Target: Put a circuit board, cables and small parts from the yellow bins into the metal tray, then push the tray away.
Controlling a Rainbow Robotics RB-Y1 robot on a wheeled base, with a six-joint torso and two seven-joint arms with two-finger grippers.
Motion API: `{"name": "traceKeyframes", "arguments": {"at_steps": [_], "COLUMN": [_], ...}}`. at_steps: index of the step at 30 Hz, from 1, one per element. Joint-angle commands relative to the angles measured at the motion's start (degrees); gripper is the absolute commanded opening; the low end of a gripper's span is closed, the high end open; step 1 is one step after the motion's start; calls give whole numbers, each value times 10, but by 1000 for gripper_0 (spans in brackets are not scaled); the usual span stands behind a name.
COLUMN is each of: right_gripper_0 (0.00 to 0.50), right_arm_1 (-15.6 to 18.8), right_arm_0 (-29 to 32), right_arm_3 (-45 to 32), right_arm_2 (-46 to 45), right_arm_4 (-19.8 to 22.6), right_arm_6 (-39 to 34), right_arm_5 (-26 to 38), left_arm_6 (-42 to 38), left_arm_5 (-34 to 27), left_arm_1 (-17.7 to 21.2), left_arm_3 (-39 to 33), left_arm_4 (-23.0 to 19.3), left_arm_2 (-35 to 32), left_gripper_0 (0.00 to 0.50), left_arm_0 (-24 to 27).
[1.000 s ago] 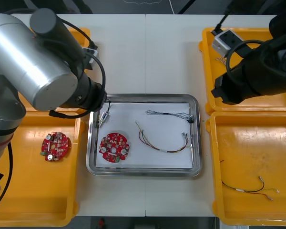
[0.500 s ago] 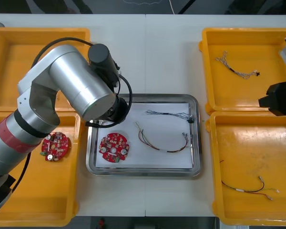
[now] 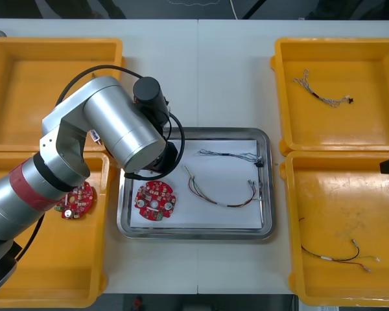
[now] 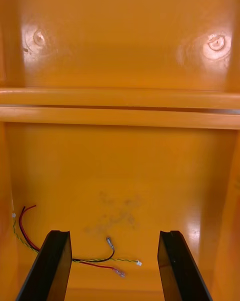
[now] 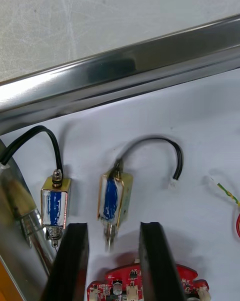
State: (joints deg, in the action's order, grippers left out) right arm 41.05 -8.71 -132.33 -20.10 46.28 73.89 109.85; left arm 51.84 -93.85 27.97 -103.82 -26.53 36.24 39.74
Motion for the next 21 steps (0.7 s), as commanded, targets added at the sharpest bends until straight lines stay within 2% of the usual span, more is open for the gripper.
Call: {"name": "traceKeyframes", "arguments": {"at_steps": [1, 7, 18, 21], "right_gripper_0": [500, 500, 500, 500], "right_arm_1": [21, 19, 19, 22], "right_arm_0": [20, 39, 44, 42], "right_arm_3": [-18, -18, -18, -18], "right_arm_2": [-14, -15, -14, -12], "right_arm_4": [5, 2, -1, 2], "right_arm_6": [-16, -16, -16, -11], "right_arm_5": [1, 1, 1, 1], "left_arm_6": [8, 1, 4, 7], "left_arm_5": [4, -5, -161, -161], "left_arm_1": [-14, -14, -17, -14], "left_arm_3": [-2, -19, -118, -140], "left_arm_4": [8, 8, -22, -34], "left_arm_2": [12, 5, -101, -132], "left_gripper_0": [500, 500, 500, 500], "left_arm_0": [24, 24, 24, 23]}}
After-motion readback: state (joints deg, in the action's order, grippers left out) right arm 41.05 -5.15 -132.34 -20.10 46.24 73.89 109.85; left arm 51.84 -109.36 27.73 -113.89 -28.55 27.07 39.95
